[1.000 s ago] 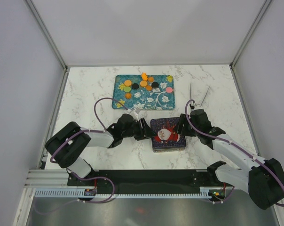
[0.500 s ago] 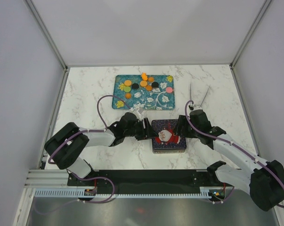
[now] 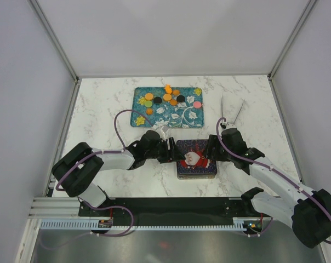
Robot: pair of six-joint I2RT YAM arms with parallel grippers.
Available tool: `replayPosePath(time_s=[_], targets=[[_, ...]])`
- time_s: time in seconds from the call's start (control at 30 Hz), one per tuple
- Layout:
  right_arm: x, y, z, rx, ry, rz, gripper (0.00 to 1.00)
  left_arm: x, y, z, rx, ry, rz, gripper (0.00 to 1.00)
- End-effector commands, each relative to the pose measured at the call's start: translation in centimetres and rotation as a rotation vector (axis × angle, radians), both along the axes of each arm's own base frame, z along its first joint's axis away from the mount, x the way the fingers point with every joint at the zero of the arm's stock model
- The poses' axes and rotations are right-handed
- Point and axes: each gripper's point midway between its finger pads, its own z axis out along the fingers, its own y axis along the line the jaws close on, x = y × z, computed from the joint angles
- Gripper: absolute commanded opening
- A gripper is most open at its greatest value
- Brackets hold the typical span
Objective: Pack the cookies
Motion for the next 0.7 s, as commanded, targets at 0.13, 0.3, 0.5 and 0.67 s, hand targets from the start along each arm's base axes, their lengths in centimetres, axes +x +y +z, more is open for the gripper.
replayPosePath(time_s=[0.13,0.3,0.5,0.67], targets=[[0.9,1.3,2.6,0.059,-0.071,0.034,0.75,0.1,-0.3,0.7,-0.003,-0.043,-0.029,0.63],[0.7,1.5,1.9,0.062,-0.062,0.045,0.76,-0.3,-0.1,-0.1,-0.001,-0.022,-0.027,0.59],[0.3,1.6,1.3,0.081,-0.057,0.054,0.78,-0.5,0.0,-1.1,0.008,0.002,-0.024,0.53],[0.2,1.8,1.2,0.076,-0.058,0.064,0.79,-0.7,0.0,-1.8,0.015,0.023,-0.024,0.49]])
